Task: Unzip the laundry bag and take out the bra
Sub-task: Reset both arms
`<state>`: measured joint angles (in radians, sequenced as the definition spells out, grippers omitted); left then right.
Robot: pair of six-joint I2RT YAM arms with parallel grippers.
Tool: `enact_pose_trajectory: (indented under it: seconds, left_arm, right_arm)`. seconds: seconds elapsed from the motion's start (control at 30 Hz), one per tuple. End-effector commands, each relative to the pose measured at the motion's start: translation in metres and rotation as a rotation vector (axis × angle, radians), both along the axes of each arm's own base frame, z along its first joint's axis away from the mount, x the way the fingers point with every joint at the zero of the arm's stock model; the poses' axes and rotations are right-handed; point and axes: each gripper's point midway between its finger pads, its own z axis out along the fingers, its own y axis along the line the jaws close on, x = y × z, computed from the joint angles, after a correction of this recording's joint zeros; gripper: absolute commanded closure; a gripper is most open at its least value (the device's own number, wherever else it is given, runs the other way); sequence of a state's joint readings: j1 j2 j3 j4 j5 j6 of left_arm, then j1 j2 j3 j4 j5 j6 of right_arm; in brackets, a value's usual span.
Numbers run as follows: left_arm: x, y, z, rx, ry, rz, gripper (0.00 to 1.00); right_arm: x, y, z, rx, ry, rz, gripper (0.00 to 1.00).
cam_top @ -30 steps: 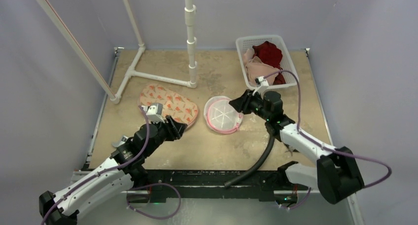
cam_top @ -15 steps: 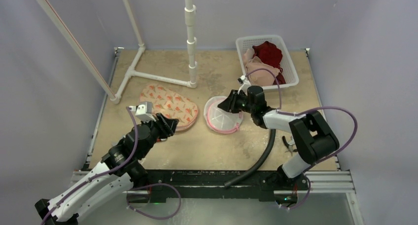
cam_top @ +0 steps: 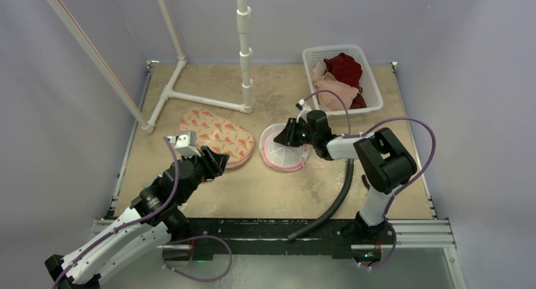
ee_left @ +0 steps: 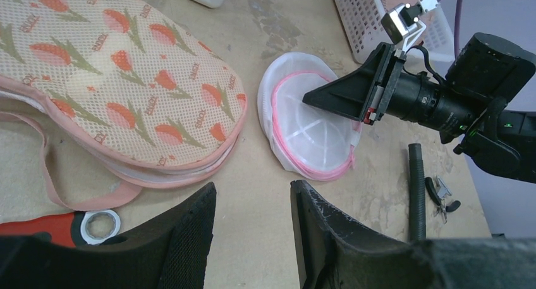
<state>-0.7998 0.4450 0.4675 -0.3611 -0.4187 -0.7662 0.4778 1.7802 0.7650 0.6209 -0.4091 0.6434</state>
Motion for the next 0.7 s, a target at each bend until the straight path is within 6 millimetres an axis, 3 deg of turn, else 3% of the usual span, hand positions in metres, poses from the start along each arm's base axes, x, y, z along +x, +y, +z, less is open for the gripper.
enact_pose_trajectory:
  seconds: [0.0, 0.13, 0.23, 0.33, 0.47, 0.6, 0.67]
  left_arm:
    - [-0.001, -0.004, 0.007, -0.012, -0.014, -0.024, 0.55]
    - [-0.002, -0.006, 0.007, -0.012, -0.010, -0.033, 0.55]
    - [-0.002, -0.005, 0.011, -0.011, -0.017, -0.032, 0.55]
    - [-0.001, -0.004, 0.015, -0.013, -0.027, -0.030, 0.54]
    - [0.000, -0.004, 0.022, -0.019, -0.043, -0.028, 0.52]
    - [0.001, -0.002, 0.028, -0.013, -0.052, -0.019, 0.48]
    - [0.001, -0.002, 0.031, -0.001, -0.053, -0.024, 0.40]
  right_arm:
    - [0.011, 0.002, 0.005, -0.017, -0.029, -0.016, 0.71]
    - [0.014, 0.002, 0.039, 0.003, -0.095, -0.026, 0.70]
    - [0.015, -0.002, 0.087, 0.014, -0.194, -0.031, 0.67]
    - [0.006, -0.011, 0.140, 0.011, -0.323, -0.044, 0.54]
    - [-0.017, -0.020, 0.184, -0.026, -0.456, -0.044, 0.41]
    - [-0.044, -0.028, 0.209, -0.022, -0.533, -0.025, 0.36]
    - [-0.065, -0.030, 0.222, -0.002, -0.596, 0.011, 0.31]
